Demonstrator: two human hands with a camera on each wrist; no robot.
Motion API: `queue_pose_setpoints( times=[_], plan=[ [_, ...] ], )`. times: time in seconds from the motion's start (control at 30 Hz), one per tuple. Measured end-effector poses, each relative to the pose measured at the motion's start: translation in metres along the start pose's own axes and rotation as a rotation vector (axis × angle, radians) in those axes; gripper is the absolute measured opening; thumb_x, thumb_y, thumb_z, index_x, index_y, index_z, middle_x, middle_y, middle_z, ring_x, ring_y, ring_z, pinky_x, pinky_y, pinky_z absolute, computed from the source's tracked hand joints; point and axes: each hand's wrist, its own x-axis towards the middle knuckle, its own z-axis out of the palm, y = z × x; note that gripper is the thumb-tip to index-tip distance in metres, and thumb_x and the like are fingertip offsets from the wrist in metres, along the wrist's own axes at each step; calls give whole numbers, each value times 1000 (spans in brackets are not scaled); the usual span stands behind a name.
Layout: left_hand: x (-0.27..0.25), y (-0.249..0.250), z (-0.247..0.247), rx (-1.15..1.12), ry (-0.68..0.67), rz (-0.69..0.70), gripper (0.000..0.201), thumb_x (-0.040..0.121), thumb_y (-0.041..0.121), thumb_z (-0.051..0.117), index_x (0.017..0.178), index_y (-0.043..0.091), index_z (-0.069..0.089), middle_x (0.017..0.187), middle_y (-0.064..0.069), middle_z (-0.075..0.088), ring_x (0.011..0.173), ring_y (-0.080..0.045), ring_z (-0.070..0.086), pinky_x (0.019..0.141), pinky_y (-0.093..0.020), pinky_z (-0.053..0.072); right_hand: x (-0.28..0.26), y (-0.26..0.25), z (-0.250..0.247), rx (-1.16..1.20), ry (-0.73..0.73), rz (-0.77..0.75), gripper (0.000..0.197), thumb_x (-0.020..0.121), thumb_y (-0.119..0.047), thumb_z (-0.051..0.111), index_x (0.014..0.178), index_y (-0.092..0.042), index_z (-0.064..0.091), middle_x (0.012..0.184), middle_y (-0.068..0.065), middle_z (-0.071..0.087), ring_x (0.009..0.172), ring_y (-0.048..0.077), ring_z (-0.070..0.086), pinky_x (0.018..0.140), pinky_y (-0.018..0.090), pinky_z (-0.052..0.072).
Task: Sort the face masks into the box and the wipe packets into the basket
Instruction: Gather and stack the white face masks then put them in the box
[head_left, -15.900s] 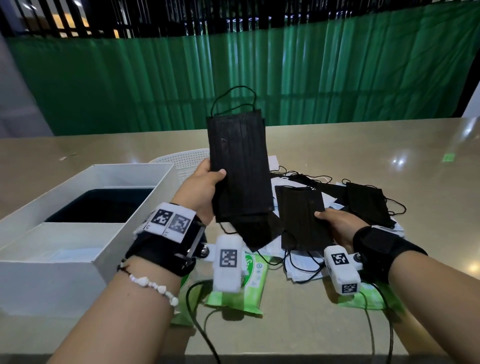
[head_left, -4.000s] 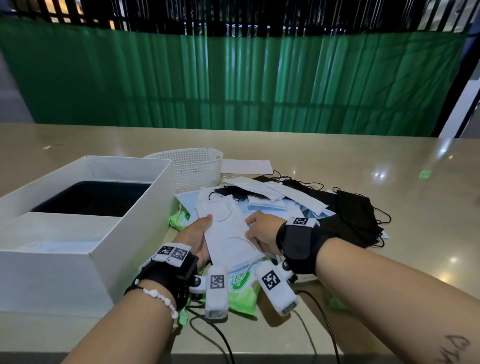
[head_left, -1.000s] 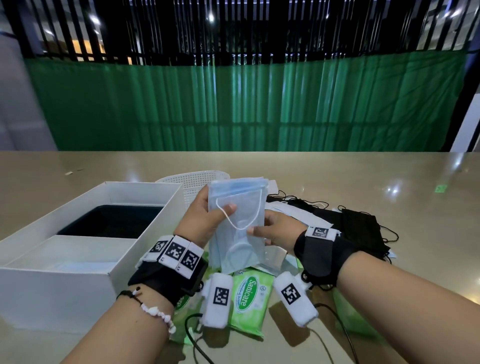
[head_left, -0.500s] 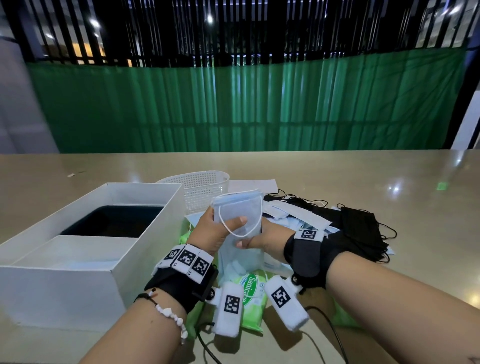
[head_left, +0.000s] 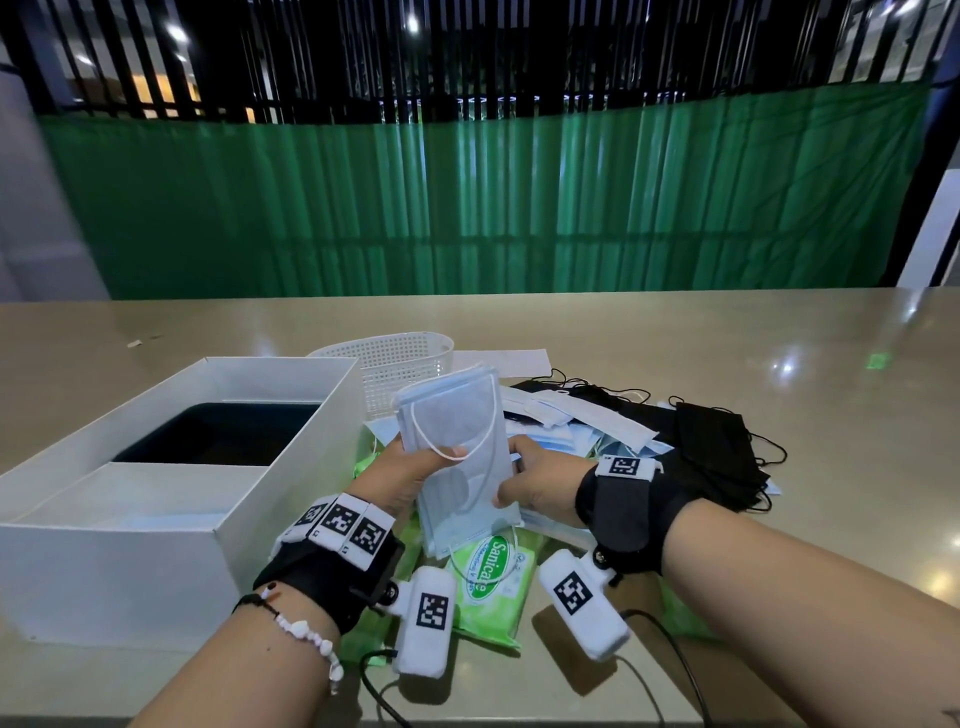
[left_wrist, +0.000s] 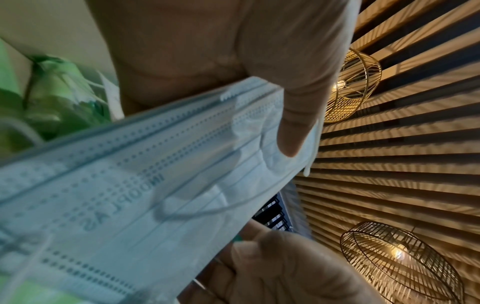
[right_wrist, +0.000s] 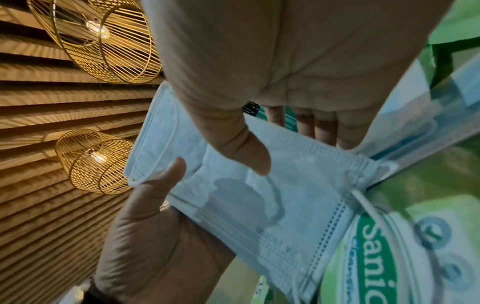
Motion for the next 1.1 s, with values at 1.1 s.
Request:
queue_pose_setpoints(
  times=[1.1],
  plan=[
    [-6, 0, 20, 3, -152, 22, 45, 69, 15, 68, 113, 8, 62, 102, -9, 71, 93, -22, 67, 76, -31, 55, -22, 4, -16, -249, -48, -31, 53, 86, -13, 55, 135, -26, 40, 126, -1, 58, 111, 20, 56, 96, 32, 43]
  ],
)
